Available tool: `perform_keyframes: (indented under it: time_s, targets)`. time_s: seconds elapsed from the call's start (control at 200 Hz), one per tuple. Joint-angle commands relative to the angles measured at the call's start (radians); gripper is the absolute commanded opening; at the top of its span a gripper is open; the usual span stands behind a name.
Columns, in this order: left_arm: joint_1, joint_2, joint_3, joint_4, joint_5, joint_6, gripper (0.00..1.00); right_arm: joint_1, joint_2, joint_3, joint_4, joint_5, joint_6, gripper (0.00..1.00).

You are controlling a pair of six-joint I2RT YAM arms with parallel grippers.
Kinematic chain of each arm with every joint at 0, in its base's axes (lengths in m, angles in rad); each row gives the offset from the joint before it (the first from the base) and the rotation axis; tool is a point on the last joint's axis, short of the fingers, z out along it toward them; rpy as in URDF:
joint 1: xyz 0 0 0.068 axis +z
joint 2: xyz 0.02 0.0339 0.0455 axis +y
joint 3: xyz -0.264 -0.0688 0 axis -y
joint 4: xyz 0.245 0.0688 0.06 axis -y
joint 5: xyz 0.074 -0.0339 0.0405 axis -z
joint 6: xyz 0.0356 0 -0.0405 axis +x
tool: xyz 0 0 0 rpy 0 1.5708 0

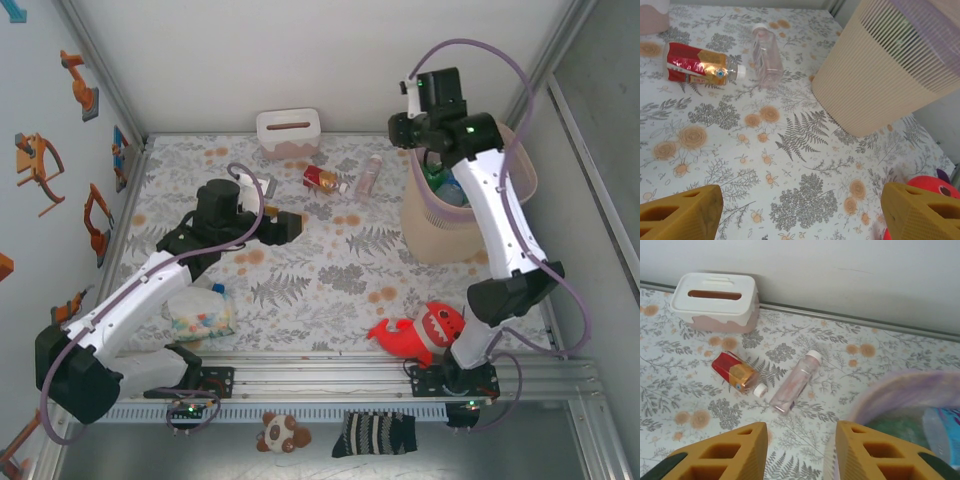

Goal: Put the plastic bottles in the bin

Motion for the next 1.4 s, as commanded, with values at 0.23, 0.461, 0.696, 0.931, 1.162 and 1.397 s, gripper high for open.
perform_keyframes:
  time_s: [0.23,0.461,0.696,0.931,1.162,1.397]
  targets:
    - [-0.002,-0.023,-0.032,-0.035,-0.022,-0.055,0.82,0.153,0.204,0.031,0.123,0.277,0.150,0.47]
    - [-0.001,-0.052,-0.057,-0.023,-0.029,-0.065,0.82,0.173,0.364,0.070,0.182,0.379,0.279,0.50]
    - [0.001,-0.067,-0.081,-0.022,-0.033,-0.068,0.82,0.165,0.501,0.086,0.236,0.469,0.349,0.54]
    - [0.004,-0.068,-0.100,0.012,-0.022,-0.091,0.82,0.137,0.600,0.090,0.263,0.483,0.406,0.55]
    - [0.006,-0.050,-0.100,0.020,-0.014,-0.094,0.82,0.103,0.645,0.058,0.319,0.457,0.414,0.58]
    - [0.013,-0.029,-0.104,0.063,0.012,-0.121,0.82,0.070,0.689,0.033,0.386,0.377,0.422,0.61]
